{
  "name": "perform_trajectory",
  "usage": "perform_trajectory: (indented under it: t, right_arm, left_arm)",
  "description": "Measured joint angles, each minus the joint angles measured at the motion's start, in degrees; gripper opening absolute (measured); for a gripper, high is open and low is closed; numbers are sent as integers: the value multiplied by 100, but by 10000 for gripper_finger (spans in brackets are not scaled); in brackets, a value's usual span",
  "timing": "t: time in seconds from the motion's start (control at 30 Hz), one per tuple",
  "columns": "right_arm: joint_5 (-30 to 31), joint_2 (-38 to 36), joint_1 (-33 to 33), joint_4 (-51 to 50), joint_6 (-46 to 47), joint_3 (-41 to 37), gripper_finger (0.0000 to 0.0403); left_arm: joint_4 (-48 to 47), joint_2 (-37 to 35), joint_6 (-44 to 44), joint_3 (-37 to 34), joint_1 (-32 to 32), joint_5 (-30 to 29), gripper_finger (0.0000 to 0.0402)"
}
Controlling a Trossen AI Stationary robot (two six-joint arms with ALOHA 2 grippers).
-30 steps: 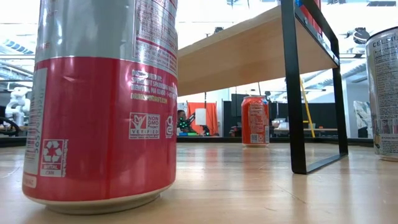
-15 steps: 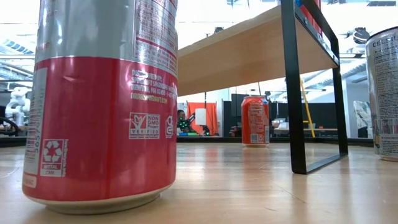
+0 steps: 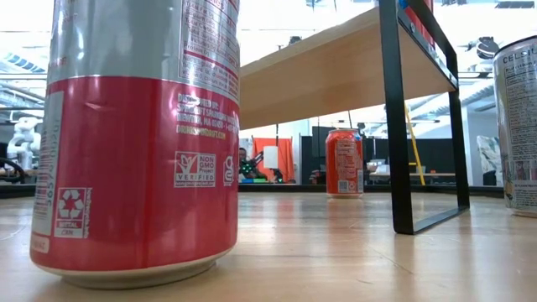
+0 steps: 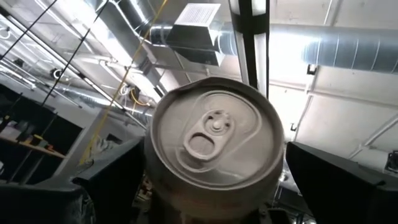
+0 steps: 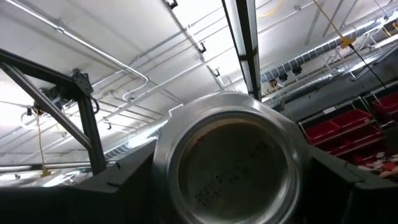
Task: Place canned beverage on shelf
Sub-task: Put the top pink white soda can on the shelf
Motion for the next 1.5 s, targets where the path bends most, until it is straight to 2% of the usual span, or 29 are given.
perform_trajectory:
  t: [0.3, 0.67, 0.87, 1.17, 1.33, 1.5]
  right_arm:
    - [8, 4, 2, -191, -254, 1, 279]
    - [24, -4, 4, -241, -332, 1, 279]
    - [-14, -4, 2, -264, -196, 3, 294]
    - [-634, -101, -52, -986, 346, 8, 350]
    - [-1064, -117, -85, -1405, 561, 8, 356]
    - [-1732, -141, -142, -2141, 704, 5, 356]
  left_arm:
    - [-31, 31, 9, 0, 4, -29, 384]
    - [-127, 28, 24, 0, 32, -101, 294]
    - [-129, 28, -2, 0, 28, -133, 285]
    - [-555, -189, -11, -9, 17, -93, 286]
    - [-1147, -412, -13, -9, 26, -97, 286]
    - [-1671, -693, -28, -9, 21, 184, 286]
